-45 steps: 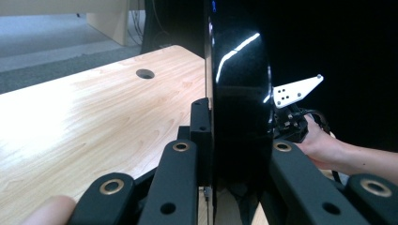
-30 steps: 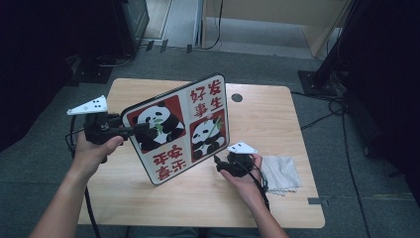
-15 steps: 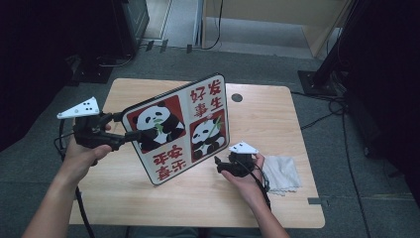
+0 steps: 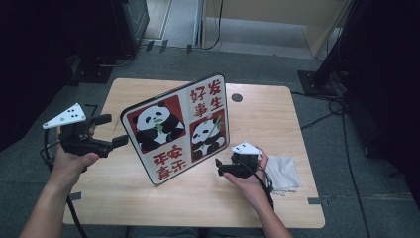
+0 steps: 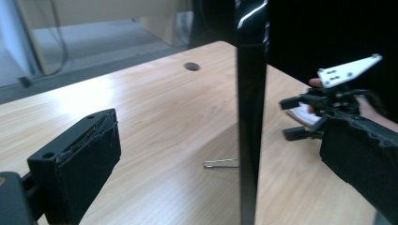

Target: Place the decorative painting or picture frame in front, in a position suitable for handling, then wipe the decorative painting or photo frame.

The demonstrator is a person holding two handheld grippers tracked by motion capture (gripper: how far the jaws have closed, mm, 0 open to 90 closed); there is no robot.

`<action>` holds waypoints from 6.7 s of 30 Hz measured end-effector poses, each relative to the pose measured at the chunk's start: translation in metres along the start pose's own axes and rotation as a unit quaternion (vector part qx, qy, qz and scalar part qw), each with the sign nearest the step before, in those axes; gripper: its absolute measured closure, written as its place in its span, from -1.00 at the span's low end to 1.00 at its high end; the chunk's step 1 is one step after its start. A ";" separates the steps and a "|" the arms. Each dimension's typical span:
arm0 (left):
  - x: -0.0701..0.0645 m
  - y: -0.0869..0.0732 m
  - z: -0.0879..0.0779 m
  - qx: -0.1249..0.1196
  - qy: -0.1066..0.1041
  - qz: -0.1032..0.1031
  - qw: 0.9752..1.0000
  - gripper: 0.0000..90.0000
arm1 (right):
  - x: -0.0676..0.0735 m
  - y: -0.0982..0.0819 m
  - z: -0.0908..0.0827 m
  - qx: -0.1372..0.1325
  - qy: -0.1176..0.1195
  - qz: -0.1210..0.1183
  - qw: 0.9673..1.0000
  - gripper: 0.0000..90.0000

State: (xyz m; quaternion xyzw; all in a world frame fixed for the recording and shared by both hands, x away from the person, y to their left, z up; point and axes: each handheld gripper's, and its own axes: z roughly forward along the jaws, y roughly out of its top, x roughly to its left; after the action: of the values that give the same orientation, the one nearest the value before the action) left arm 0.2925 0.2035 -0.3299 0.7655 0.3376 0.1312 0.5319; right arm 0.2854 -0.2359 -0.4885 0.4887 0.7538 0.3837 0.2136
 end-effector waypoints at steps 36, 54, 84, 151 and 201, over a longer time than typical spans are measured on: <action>-0.003 -0.151 0.027 0.071 0.123 -0.042 0.989 -1.00 | -0.065 -0.025 -0.069 -0.009 -0.060 0.032 0.998 -1.00; -0.002 -0.174 0.052 0.162 0.184 -0.023 0.969 -1.00 | -0.094 -0.058 -0.096 -0.009 -0.102 0.085 0.991 -1.00; 0.006 -0.180 0.064 0.186 0.188 -0.030 0.964 -1.00 | -0.121 -0.080 -0.083 0.039 -0.124 0.123 0.984 -1.00; -0.060 -0.140 0.105 0.091 0.080 -0.019 0.993 0.06 | -0.101 -0.083 -0.077 -0.015 -0.083 0.099 0.991 0.90; -0.064 -0.142 0.106 0.071 -0.025 -0.045 0.996 0.82 | 0.102 0.094 -0.052 -0.209 0.180 -0.092 0.957 0.90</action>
State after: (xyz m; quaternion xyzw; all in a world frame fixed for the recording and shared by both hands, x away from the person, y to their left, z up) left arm 0.2510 0.1136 -0.4904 0.7886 0.3667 0.0637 0.4895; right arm 0.2588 -0.1424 -0.3774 0.2849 0.7244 0.5929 0.2060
